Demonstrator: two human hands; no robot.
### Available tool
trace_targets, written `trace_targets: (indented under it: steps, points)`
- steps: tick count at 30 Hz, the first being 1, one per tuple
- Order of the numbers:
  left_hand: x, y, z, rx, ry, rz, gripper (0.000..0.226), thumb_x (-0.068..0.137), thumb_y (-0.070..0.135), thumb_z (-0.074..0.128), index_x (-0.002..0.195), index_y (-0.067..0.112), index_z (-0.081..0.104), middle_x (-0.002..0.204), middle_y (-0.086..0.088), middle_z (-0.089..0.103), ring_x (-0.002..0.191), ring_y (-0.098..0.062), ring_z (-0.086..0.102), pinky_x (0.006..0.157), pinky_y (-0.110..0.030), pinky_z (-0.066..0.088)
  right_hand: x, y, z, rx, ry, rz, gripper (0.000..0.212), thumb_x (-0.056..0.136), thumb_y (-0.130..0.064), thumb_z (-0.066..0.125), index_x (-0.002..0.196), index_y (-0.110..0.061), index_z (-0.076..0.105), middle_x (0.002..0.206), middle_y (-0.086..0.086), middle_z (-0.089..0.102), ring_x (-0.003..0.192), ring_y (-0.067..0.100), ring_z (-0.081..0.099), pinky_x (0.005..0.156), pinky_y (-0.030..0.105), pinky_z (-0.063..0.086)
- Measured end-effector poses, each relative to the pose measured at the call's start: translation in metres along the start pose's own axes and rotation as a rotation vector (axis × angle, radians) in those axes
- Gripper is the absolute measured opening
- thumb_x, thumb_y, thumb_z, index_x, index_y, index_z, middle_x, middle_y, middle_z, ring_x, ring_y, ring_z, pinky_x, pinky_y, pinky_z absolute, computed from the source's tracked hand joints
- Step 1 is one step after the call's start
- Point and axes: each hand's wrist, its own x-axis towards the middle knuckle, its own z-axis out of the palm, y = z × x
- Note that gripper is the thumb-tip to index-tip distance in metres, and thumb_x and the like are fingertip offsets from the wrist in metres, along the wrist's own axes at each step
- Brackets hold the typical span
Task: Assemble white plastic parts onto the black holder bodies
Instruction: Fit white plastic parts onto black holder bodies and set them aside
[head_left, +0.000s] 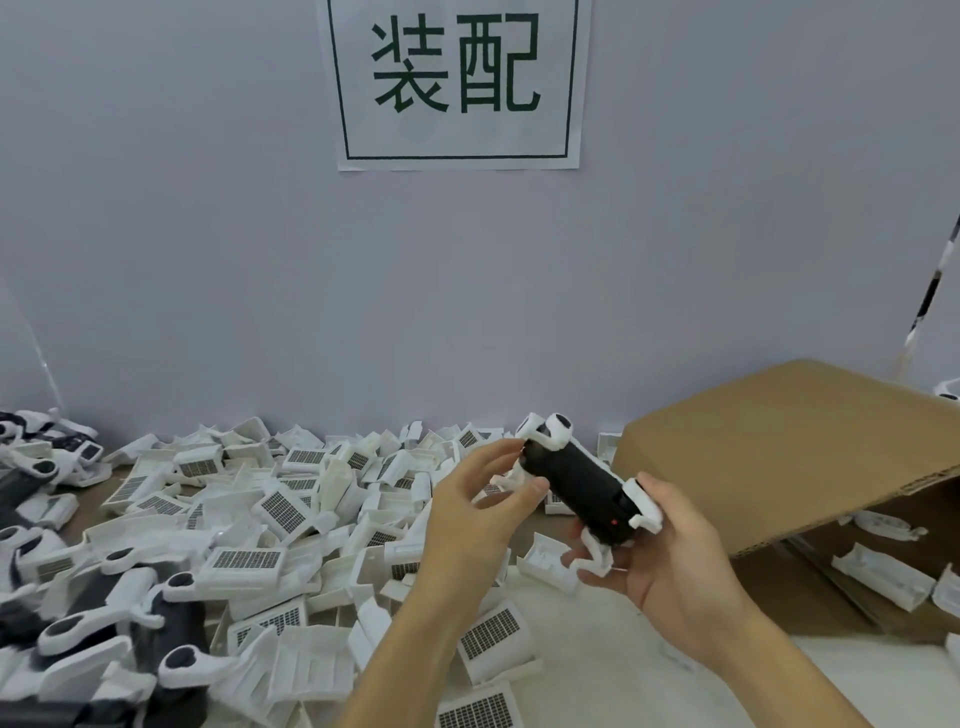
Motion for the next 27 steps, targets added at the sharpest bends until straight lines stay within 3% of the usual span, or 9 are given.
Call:
trace_targets:
  steps: [3,6,8,10,14,16,20,23,27]
  points:
    - [0.001,-0.003,0.002,-0.011,0.055,0.036,0.028,0.085,0.013,0.079,0.098,0.037,0.075,0.113,0.002,0.069,0.085,-0.022,0.076,0.078,-0.043,0.063,-0.002,0.003,0.004,0.009,-0.085,0.112,0.057,0.101,-0.04,0.036,0.119,0.004,0.067,0.098,0.033,0.065,0.079,0.044,0.068,0.058,0.037,0.059]
    - [0.003,-0.005,0.0,0.028,0.109,0.062,0.02,0.09,0.013,0.074,0.096,0.033,0.074,0.102,-0.006,0.07,0.076,-0.025,0.074,0.065,-0.031,0.063,-0.003,0.005,0.01,-0.091,-0.131,0.186,0.053,0.102,-0.034,0.034,0.121,0.005,0.064,0.104,0.03,0.066,0.09,0.045,0.07,0.06,0.036,0.058]
    - [0.005,-0.007,-0.002,0.089,0.141,0.067,0.017,0.092,0.015,0.072,0.094,0.032,0.073,0.086,-0.001,0.075,0.07,-0.017,0.073,0.058,-0.019,0.056,-0.005,0.004,0.014,-0.157,-0.148,0.22,0.048,0.101,-0.033,0.039,0.121,0.0,0.067,0.104,0.024,0.07,0.093,0.044,0.071,0.062,0.036,0.058]
    - [0.006,-0.01,-0.003,0.142,0.145,0.062,0.012,0.092,0.018,0.073,0.091,0.03,0.075,0.075,0.006,0.076,0.063,-0.015,0.071,0.058,-0.02,0.054,-0.007,0.001,0.016,-0.223,-0.18,0.278,0.045,0.103,-0.036,0.042,0.125,-0.005,0.066,0.104,0.021,0.07,0.09,0.041,0.071,0.063,0.034,0.057]
    - [0.003,-0.011,-0.002,0.278,0.052,0.063,0.005,0.088,0.03,0.077,0.092,0.033,0.077,0.078,0.013,0.077,0.063,-0.011,0.07,0.058,-0.02,0.052,-0.01,-0.002,0.015,-0.388,-0.222,0.374,0.028,0.104,-0.019,0.052,0.118,0.002,0.063,0.095,0.017,0.071,0.073,0.027,0.072,0.061,0.027,0.058]
    - [0.002,-0.008,0.0,0.303,0.024,0.055,0.012,0.086,0.034,0.077,0.096,0.039,0.072,0.082,0.017,0.076,0.068,-0.004,0.072,0.061,-0.022,0.054,-0.01,-0.005,0.011,-0.404,-0.189,0.33,0.024,0.103,-0.015,0.054,0.115,0.003,0.064,0.093,0.016,0.07,0.073,0.024,0.071,0.067,0.028,0.06]
    - [0.002,-0.003,0.003,0.38,0.054,0.04,0.033,0.085,0.047,0.07,0.115,0.043,0.059,0.105,0.02,0.067,0.082,-0.007,0.071,0.061,-0.018,0.047,-0.006,-0.02,-0.002,-0.307,-0.056,0.162,0.027,0.103,-0.014,0.054,0.115,0.007,0.065,0.092,0.017,0.07,0.075,0.026,0.07,0.072,0.029,0.061]
    - [0.002,0.001,0.004,0.447,0.052,0.052,0.015,0.093,0.036,0.067,0.107,0.041,0.062,0.107,0.019,0.068,0.088,-0.009,0.069,0.066,-0.024,0.05,-0.003,-0.045,-0.015,-0.12,0.062,0.011,0.026,0.104,-0.009,0.049,0.112,0.012,0.063,0.089,0.022,0.071,0.067,0.026,0.071,0.062,0.027,0.06]
    - [-0.003,0.003,0.012,0.51,-0.022,0.044,0.016,0.096,0.018,0.065,0.1,0.033,0.068,0.1,0.01,0.073,0.084,-0.01,0.071,0.068,-0.028,0.05,-0.001,-0.096,-0.039,0.111,0.227,-0.222,0.022,0.103,0.0,0.041,0.107,0.006,0.062,0.097,0.027,0.071,0.068,0.027,0.074,0.057,0.026,0.059]
